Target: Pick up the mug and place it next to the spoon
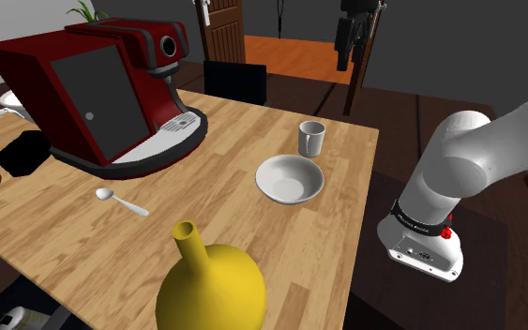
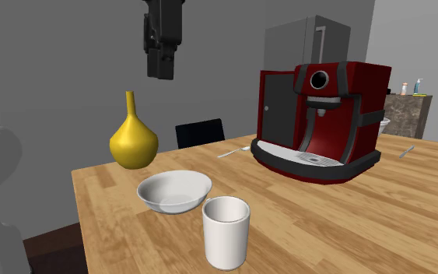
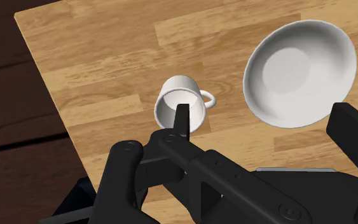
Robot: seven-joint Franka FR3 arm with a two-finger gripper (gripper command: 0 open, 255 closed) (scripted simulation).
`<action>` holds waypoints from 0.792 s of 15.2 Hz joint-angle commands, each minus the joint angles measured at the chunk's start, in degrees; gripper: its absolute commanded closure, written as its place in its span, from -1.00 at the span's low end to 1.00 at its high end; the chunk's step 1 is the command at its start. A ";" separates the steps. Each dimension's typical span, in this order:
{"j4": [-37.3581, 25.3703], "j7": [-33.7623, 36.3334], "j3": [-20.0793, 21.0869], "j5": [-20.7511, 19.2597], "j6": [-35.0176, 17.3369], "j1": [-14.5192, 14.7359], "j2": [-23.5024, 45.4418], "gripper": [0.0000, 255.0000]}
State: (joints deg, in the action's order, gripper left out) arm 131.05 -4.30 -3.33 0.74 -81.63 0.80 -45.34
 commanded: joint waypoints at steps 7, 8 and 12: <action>6.30 -1.12 -2.62 -1.39 -10.24 -1.44 5.41 -1.00; 7.12 -1.31 -3.07 -1.59 -11.98 -1.67 6.57 -1.00; 9.71 -2.11 -4.93 -2.23 -19.00 -2.54 11.98 -1.00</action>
State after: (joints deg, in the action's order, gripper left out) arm 140.11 -6.21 -7.80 -1.30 -99.12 -1.47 -34.34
